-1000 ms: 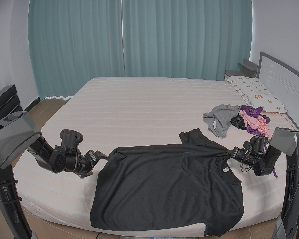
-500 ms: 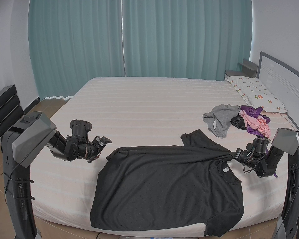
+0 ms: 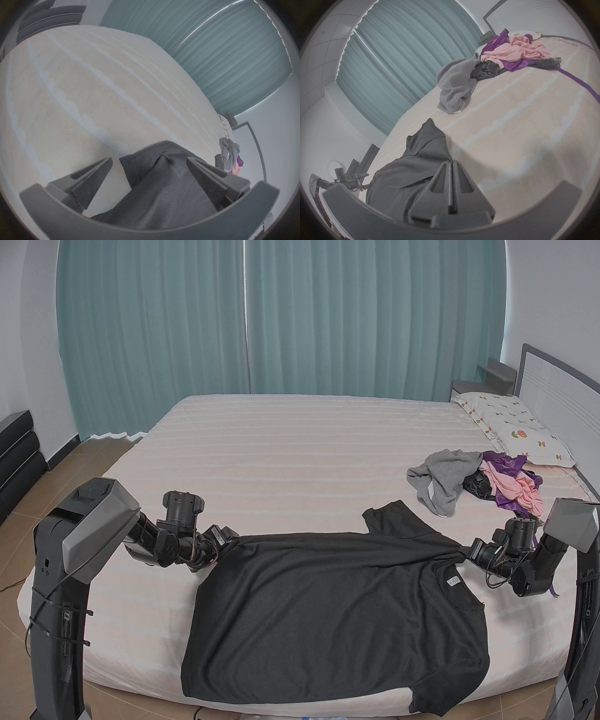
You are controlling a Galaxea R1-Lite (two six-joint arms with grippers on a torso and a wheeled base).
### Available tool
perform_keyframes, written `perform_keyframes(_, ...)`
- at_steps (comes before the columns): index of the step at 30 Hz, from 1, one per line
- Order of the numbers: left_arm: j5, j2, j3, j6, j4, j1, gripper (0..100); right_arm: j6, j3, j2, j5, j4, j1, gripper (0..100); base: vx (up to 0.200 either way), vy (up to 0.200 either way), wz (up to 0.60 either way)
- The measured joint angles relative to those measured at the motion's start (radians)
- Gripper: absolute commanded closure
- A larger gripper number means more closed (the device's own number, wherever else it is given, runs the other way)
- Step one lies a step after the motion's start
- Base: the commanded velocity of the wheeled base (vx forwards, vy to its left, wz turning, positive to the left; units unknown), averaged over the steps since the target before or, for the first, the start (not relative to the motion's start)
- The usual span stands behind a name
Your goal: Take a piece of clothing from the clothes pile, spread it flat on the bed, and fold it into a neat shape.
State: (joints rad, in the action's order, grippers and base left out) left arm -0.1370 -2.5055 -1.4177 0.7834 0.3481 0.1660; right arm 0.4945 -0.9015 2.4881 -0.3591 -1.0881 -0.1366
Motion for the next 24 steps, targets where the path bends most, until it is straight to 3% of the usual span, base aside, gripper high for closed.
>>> perform_keyframes(4,0.001,-0.016,-0.012,-0.003,0.001,0.008,0,0.001,-0.006,0.005,0.0,0.0,0.005,100,0.0,0.0,0.0)
perform_keyframes(5,0.002,-0.02,-0.017,-0.003,0.001,0.01,100,0.001,-0.007,0.006,0.0,0.0,0.006,100,0.0,0.0,0.0)
perform_keyframes(10,0.011,-0.045,-0.066,-0.001,-0.005,0.02,100,0.001,-0.011,0.011,0.0,0.0,0.01,100,0.0,0.0,0.0)
perform_keyframes(16,0.089,-0.073,-0.108,0.007,0.005,0.018,100,0.001,-0.013,0.014,0.0,0.0,0.011,100,0.0,0.0,0.0)
perform_keyframes(21,0.175,-0.088,-0.154,0.079,0.049,0.01,100,0.002,-0.013,0.015,0.0,-0.007,0.011,100,0.0,0.0,0.0)
perform_keyframes(24,0.187,-0.092,-0.17,0.11,0.109,-0.001,100,0.002,-0.014,0.016,-0.001,-0.008,0.009,100,0.0,0.0,0.0)
